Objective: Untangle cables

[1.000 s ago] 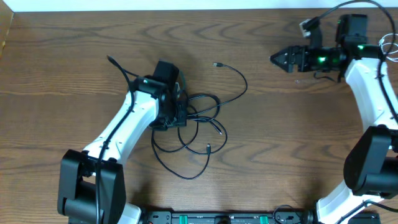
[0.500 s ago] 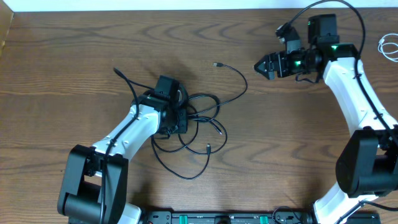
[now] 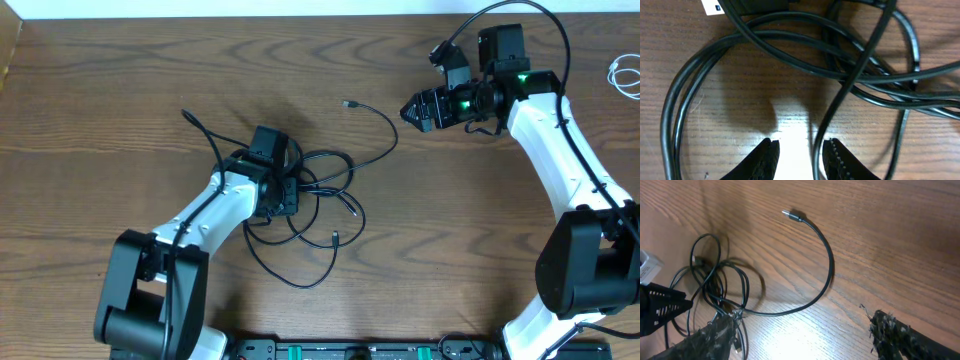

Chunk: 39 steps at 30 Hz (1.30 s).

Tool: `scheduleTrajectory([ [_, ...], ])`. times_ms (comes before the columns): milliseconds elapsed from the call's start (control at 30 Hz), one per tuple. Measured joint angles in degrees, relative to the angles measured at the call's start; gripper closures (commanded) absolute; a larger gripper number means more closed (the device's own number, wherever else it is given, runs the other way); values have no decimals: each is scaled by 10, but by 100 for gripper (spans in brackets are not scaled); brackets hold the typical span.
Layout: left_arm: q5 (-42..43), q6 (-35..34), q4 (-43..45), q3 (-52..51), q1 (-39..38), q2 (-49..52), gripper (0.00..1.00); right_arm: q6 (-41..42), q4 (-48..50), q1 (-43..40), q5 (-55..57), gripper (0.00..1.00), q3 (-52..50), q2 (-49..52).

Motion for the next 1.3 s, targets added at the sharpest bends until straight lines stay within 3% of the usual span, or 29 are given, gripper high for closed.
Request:
scheduleTrajectory([
  [200,-6,16,4,0,0,23,71,0,0,1,2,17,0,0],
  [300,-8,26,3,0,0,23,93,0,0,1,2,17,-1,0],
  [567,21,35,-18,28,0,18,93,0,0,3,3,20,-7,0],
  [767,95,27,-6,161,0,-62,93,1,0,28,4,20,-8,0],
  [933,115,-10,57,233,0,-171,93,5,0,61,4,20,-8,0],
  [1300,117,-54,205,236,0,-321,93,23,11,89,-8,23,-8,0],
])
